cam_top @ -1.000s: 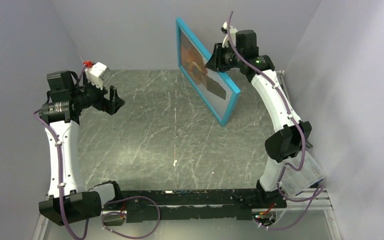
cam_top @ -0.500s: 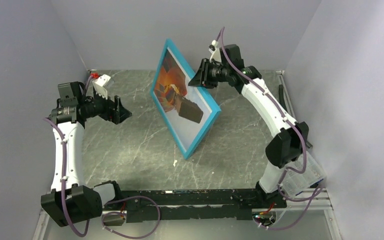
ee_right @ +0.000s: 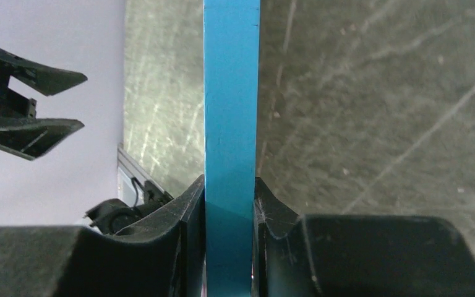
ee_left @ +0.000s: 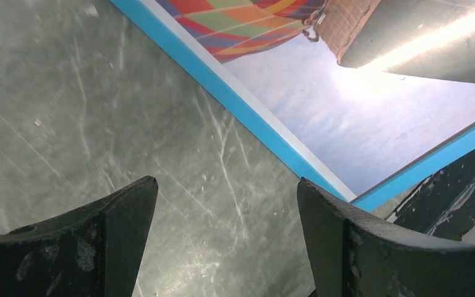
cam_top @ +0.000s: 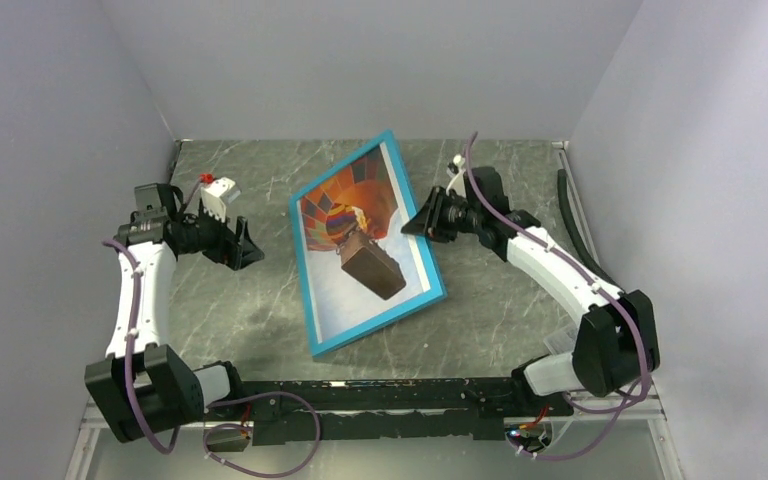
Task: Put the photo into the frame
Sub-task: Turn over the photo frame at the center of the board.
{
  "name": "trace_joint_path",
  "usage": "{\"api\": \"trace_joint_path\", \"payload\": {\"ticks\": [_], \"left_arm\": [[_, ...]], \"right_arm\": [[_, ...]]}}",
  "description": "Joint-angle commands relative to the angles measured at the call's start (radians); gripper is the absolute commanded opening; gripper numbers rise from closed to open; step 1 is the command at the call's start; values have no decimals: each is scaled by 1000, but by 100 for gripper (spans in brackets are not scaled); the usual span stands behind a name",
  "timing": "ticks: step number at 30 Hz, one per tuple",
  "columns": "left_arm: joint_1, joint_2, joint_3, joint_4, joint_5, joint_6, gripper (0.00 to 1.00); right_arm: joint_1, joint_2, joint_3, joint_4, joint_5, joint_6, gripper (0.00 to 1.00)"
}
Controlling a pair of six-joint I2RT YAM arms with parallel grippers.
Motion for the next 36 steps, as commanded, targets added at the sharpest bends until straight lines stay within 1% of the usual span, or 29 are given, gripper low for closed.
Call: {"api": "trace_joint_path", "payload": {"ticks": [1, 6, 10, 15, 18, 22, 24, 28, 29, 32, 34, 36], "left_arm": [[7, 45, -52, -23, -39, 116, 88], [6, 56, -86, -4, -67, 152, 89], [6, 68, -82, -32, -71, 172, 89], [7, 64, -92, -36, -39, 153, 91], [6, 60, -107, -18, -29, 131, 93], [6, 60, -122, 5, -22, 100, 94], [7, 57, -128, 15, -19, 91, 94], [6, 56, -133, 34, -12, 78, 94], [7, 58, -131, 36, -9, 75, 94], [7, 69, -126, 41, -1, 67, 94], [8, 72, -124, 45, 3, 65, 94], [8, 69, -123, 48, 6, 62, 94]], "right_arm": [[0, -91, -150, 190, 10, -50, 4], [-13, -138, -324, 341, 48, -72, 4], [-29, -126, -410, 441, 53, -72, 7], [-36, -69, -471, 536, 69, -100, 14], [-37, -46, -504, 590, 106, -122, 17], [-37, -22, -514, 609, 162, -149, 22], [-38, -12, -510, 593, 197, -160, 30], [-38, -5, -506, 573, 257, -180, 41], [-36, -3, -506, 572, 267, -183, 46], [-38, 8, -504, 571, 299, -193, 69], [-38, 25, -499, 565, 317, -197, 74], [-37, 45, -492, 558, 331, -205, 75]]}}
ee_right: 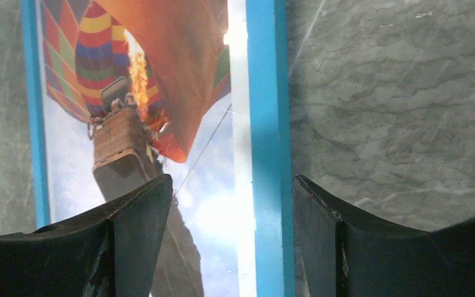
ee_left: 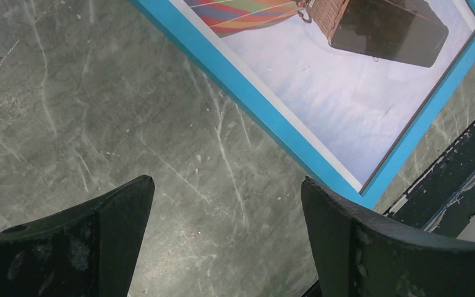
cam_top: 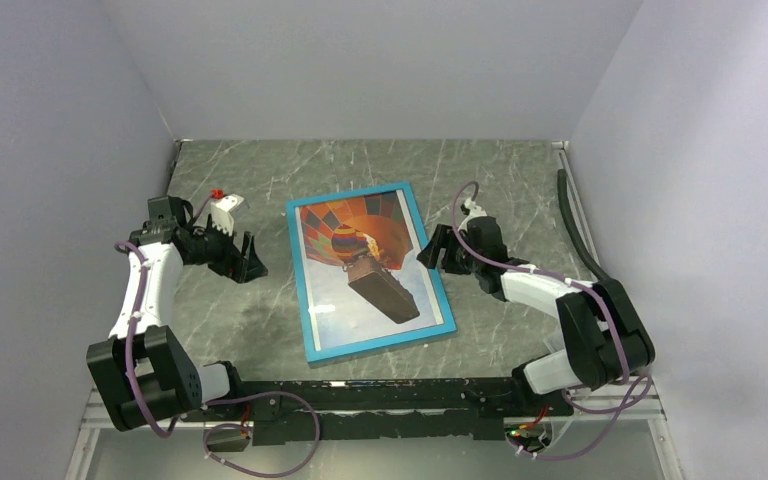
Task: Put the photo into the frame
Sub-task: Turn over the photo frame at the center of the board.
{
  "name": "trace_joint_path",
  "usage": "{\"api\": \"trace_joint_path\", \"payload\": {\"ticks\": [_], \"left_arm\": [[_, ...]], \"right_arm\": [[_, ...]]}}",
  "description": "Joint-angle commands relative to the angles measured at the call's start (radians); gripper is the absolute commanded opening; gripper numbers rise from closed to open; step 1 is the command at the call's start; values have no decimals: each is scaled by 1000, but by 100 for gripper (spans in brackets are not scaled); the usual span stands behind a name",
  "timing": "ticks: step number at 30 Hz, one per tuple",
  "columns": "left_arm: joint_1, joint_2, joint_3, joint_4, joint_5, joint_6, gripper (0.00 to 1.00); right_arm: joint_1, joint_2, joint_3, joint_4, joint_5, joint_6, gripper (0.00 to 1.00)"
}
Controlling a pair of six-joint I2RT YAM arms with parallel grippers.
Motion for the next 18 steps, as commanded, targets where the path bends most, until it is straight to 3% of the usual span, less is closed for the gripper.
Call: {"api": "trace_joint_path", "payload": {"ticks": [1, 6, 10, 11, 12, 16, 18], "left_arm": [[6, -4, 8, 26, 48, -17, 94], [6, -2, 3, 27, 32, -12, 94], [6, 19, -18, 96, 27, -47, 94], [6, 19, -27, 131, 24, -71, 94], [6, 20, -39, 181, 21, -108, 94], [6, 45, -100, 439, -34, -257, 94], [6, 74, -127, 572, -56, -327, 94]], "right_arm": [[0, 24, 20, 47, 80, -55, 75], [-1, -2, 42, 10, 155, -74, 76], [-25, -105, 89, -84, 390, -124, 81], [-36, -140, 94, -94, 466, -147, 86], [-40, -176, 90, -88, 549, -177, 98], [-78, -242, 32, -2, 836, -337, 100], [-150, -228, 32, -17, 863, -331, 100]]}}
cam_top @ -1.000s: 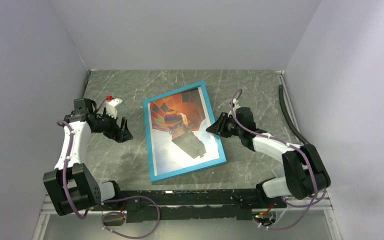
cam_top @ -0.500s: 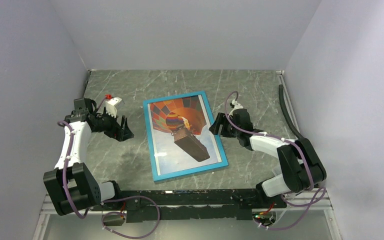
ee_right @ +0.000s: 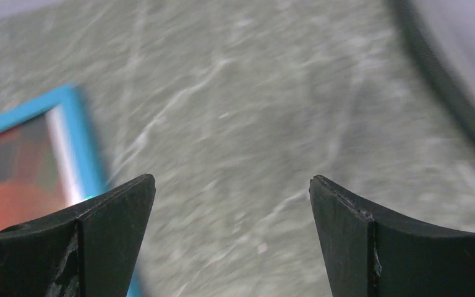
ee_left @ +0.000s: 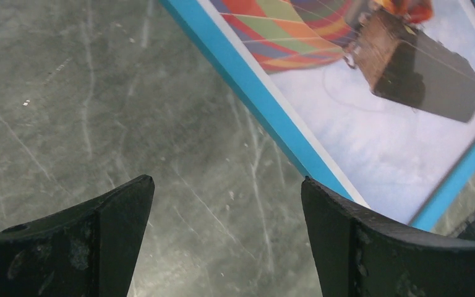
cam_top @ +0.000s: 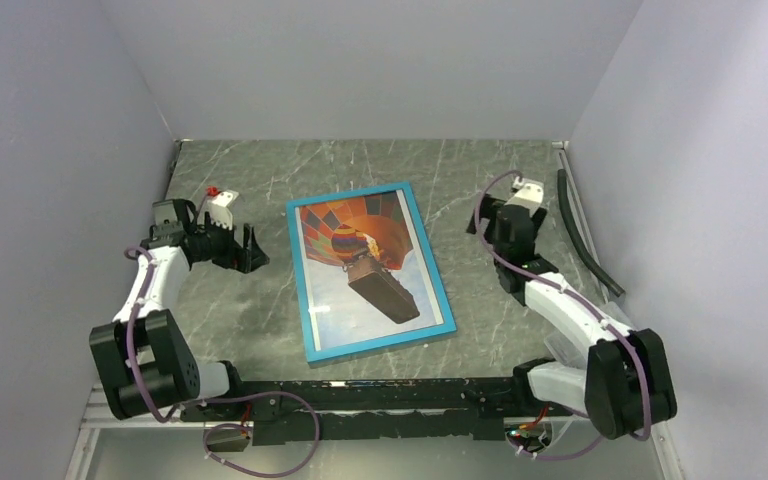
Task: Put the photo into the frame
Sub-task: Turn over the photo frame at the center of the board, then reset both arms
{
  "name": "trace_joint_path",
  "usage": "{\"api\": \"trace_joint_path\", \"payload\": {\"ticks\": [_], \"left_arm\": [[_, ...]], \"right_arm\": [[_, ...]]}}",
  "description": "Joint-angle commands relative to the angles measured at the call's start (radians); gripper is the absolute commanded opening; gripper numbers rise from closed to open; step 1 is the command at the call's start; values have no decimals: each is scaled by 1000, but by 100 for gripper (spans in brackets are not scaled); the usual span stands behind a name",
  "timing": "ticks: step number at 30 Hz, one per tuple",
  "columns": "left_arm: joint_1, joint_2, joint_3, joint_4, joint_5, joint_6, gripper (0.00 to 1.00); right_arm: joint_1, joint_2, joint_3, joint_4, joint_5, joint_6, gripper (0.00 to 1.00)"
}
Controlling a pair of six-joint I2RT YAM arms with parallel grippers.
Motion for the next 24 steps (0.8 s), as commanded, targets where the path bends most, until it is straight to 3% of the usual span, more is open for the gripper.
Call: {"api": "trace_joint_path", "payload": {"ticks": [1, 8, 13, 17, 20, 22, 24], "left_arm": [[4, 58, -50, 362, -43, -202, 94], [4, 240, -124, 782, -48, -357, 94], [8, 329, -212, 1110, -66, -435, 94], [16, 371, -246, 1197, -111, -480, 94], [15, 355, -338, 1353, -145, -495, 94], [9, 317, -392, 1400, -176, -481, 94], [-7, 302, -472, 1541, -199, -474, 94]], "right_arm": [[-119, 4, -14, 36, 258, -102, 100], [-286, 21, -207, 420, 93, -117, 100], [-301, 140, -251, 580, 49, -133, 100], [-327, 224, -273, 706, 37, -149, 99], [-322, 248, -259, 712, -13, -194, 100], [-319, 237, -348, 825, -35, -199, 100], [-311, 298, -443, 1130, -21, -233, 100]]}}
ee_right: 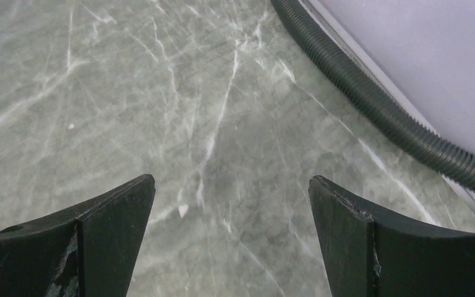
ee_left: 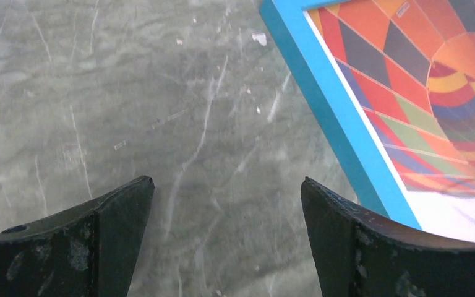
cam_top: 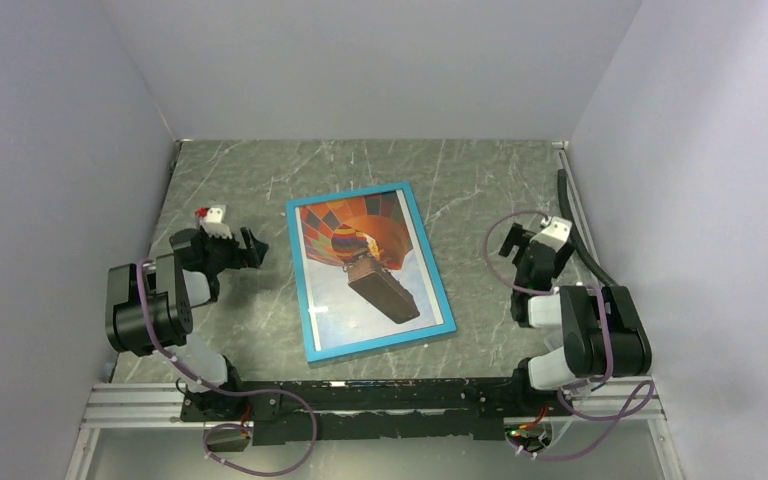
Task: Put the photo into the frame
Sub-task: Reset both arms
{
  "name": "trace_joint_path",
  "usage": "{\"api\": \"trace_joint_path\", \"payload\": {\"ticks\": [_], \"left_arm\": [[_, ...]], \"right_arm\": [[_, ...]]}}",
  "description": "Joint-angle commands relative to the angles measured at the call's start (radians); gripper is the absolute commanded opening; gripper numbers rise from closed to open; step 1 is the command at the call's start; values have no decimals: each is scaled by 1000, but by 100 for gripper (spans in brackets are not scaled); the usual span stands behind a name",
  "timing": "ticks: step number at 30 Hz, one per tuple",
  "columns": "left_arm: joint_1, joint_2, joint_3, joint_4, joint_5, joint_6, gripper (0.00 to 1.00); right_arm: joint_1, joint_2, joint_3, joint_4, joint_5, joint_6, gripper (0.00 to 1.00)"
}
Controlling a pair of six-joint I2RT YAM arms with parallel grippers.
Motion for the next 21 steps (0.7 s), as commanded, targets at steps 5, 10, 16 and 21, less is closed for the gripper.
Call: {"api": "trace_joint_path", "payload": {"ticks": [5, 10, 16, 21], "left_arm": [[-68, -30, -141, 354, -188, 0, 94], [-117, -2, -117, 348, -285, 23, 95], [-119, -23, -106, 277, -291, 32, 95], [-120, -19, -108, 294, -290, 30, 95]], "right_arm": [[45, 39, -48, 236, 13, -42, 100], [48, 43, -74, 315, 3, -70, 100], [52, 41, -68, 297, -2, -78, 100], [55, 44, -66, 301, 0, -80, 100]]}}
